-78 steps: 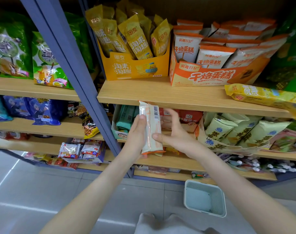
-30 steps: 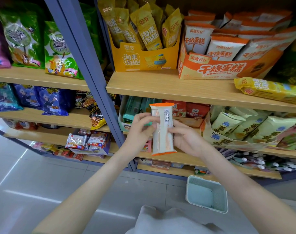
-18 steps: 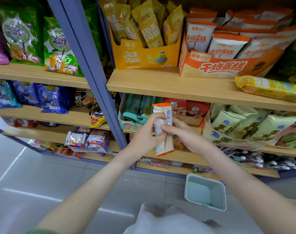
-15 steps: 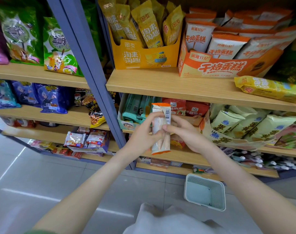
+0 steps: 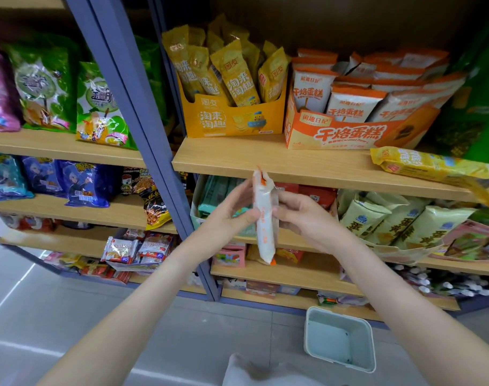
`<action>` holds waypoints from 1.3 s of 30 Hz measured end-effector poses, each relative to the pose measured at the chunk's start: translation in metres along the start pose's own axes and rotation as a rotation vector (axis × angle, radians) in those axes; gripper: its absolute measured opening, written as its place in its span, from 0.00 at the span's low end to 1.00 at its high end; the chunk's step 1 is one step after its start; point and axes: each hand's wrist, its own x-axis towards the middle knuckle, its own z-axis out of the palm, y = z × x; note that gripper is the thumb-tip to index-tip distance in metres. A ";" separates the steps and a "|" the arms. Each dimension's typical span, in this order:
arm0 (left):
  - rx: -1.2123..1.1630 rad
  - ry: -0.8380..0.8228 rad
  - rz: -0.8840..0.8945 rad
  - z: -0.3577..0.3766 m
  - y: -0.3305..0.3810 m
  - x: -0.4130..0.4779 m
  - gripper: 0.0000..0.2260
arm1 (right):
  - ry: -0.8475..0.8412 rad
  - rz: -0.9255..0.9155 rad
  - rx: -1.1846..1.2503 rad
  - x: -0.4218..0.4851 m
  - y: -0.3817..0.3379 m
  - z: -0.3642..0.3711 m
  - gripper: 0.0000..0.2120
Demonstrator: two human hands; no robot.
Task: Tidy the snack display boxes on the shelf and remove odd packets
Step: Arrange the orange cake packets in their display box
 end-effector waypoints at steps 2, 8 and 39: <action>0.031 -0.006 -0.030 -0.001 0.018 0.011 0.16 | 0.026 -0.062 -0.087 -0.001 -0.019 0.001 0.16; 0.169 0.260 0.163 -0.004 0.076 0.036 0.11 | 0.177 -0.298 -0.039 -0.011 -0.069 -0.025 0.15; 1.129 0.547 0.875 0.000 0.059 0.163 0.24 | 0.914 -0.827 -1.018 0.056 -0.079 -0.105 0.30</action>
